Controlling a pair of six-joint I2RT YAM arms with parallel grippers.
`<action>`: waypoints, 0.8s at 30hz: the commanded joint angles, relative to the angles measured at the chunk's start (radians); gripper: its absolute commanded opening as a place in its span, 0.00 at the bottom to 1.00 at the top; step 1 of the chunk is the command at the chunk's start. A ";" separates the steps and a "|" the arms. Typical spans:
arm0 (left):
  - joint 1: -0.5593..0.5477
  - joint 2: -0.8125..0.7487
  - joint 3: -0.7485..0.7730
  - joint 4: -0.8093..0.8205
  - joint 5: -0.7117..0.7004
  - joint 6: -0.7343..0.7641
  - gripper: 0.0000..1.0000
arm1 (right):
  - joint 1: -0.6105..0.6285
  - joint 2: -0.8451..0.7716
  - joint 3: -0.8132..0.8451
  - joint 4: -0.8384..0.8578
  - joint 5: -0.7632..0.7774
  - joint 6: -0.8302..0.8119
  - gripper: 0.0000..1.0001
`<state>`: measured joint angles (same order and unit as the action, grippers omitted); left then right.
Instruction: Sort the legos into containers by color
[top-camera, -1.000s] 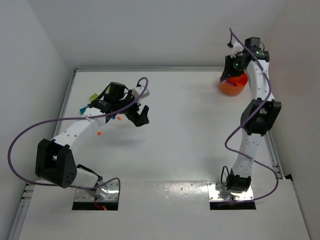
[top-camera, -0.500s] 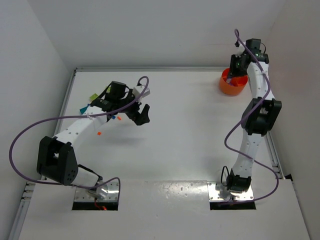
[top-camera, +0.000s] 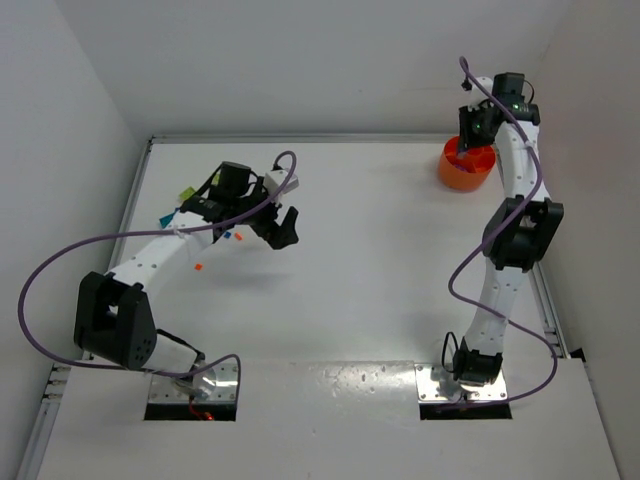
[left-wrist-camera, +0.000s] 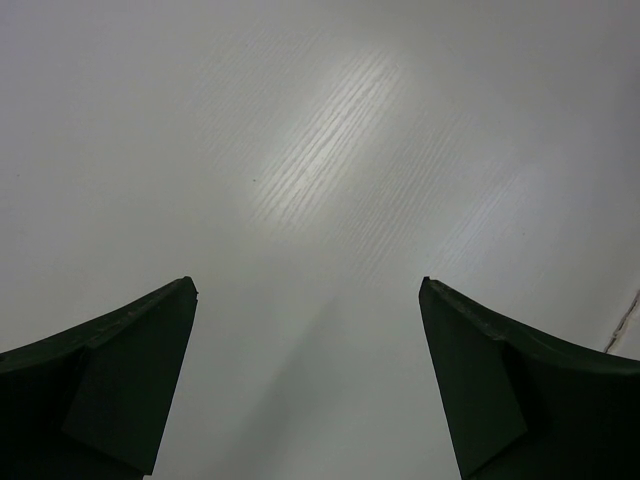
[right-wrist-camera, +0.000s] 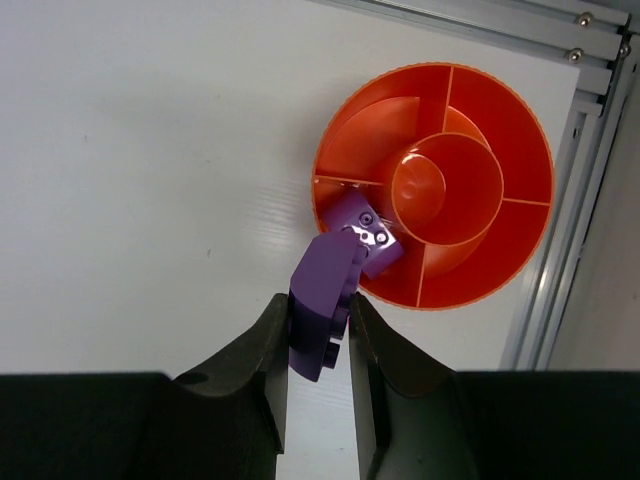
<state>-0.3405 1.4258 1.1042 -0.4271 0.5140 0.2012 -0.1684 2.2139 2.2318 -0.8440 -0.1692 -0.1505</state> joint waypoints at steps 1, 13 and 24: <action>0.011 0.010 0.017 0.030 0.017 -0.003 1.00 | -0.005 0.019 0.045 -0.007 -0.019 -0.107 0.09; 0.020 0.010 -0.001 0.030 0.015 0.015 1.00 | -0.005 0.085 0.112 -0.052 -0.029 -0.166 0.09; 0.029 0.019 -0.001 0.030 0.024 0.015 1.00 | -0.014 0.104 0.112 -0.024 0.037 -0.166 0.09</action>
<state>-0.3248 1.4391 1.1023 -0.4236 0.5163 0.2024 -0.1719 2.3211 2.2993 -0.9001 -0.1612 -0.2974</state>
